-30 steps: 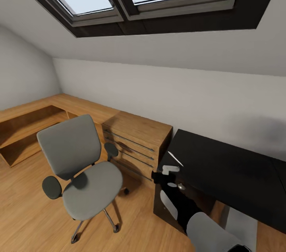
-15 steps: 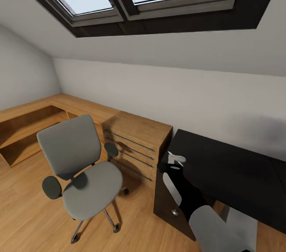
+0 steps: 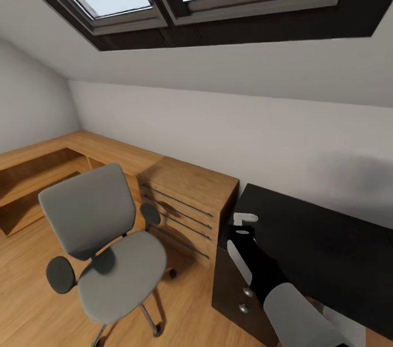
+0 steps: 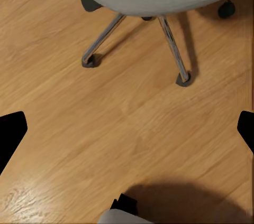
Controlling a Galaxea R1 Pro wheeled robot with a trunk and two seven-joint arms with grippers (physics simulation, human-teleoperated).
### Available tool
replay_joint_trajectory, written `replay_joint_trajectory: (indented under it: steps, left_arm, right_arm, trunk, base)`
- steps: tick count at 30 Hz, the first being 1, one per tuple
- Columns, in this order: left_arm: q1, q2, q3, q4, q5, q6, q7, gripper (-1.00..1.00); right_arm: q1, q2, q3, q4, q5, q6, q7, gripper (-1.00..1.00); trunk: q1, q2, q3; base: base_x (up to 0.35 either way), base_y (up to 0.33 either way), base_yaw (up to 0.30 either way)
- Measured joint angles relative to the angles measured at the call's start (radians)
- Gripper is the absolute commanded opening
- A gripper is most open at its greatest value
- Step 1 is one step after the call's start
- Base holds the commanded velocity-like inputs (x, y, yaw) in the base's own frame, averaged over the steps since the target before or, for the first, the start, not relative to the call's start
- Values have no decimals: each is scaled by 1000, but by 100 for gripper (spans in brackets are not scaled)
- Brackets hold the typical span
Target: In the bedroom, organize the workspace by keeping the computer under the desk, ensuring the monitor is on the desk, placing the keyboard on the desk next to the monitor, placing the mouse on the desk next to the keyboard, moving the folder from the swivel chair onto the desk next to the mouse, stacking the notebook on top of the folder with the pen on top of the notebook, and positioning the swivel chair next to the desk.
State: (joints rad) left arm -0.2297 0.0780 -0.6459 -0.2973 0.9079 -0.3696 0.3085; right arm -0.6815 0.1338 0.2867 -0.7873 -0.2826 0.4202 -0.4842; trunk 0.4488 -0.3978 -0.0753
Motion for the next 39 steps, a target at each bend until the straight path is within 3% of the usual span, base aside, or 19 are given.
replay_joint_trajectory:
  steps: [4,11,14,24,27,34,39]
  left_arm:
    - [0,-1,-1,0,0,-25,0,100]
    - [0,-2,-2,0,0,-36,0,100]
    - [0,-3,-4,0,-1,-38,0,100]
    - [0,-5,-4,0,-5,-39,-2,100]
    - [0,-6,-4,-7,-7,-49,-5,100]
    - [0,-5,-5,-26,-6,-150,-7,100]
    - [36,5,-5,-132,-7,-158,-6,100]
  right_arm:
    - [0,-12,1,9,8,1,21,100]
    - [-1,-77,-3,34,11,5,87,100]
    - [-2,-88,-3,60,11,5,113,100]
    - [-37,-93,-5,236,62,-2,231,100]
    - [-44,-93,-5,252,66,-3,254,100]
    - [-46,-93,-5,258,69,-5,270,100]
    - [-46,-92,-5,258,69,-4,271,100]
  trunk:
    - [0,0,0]
    - [0,0,0]
    - [0,0,0]
    - [0,0,0]
    - [1,0,0]
    - [1,0,0]
    - [8,-14,-6]
  base:
    - [321,0,0]
    - [222,-47,0]
    - [140,-50,0]
    - [178,-32,0]
    - [16,-1,0]
    - [3,0,0]
    - [0,0,0]
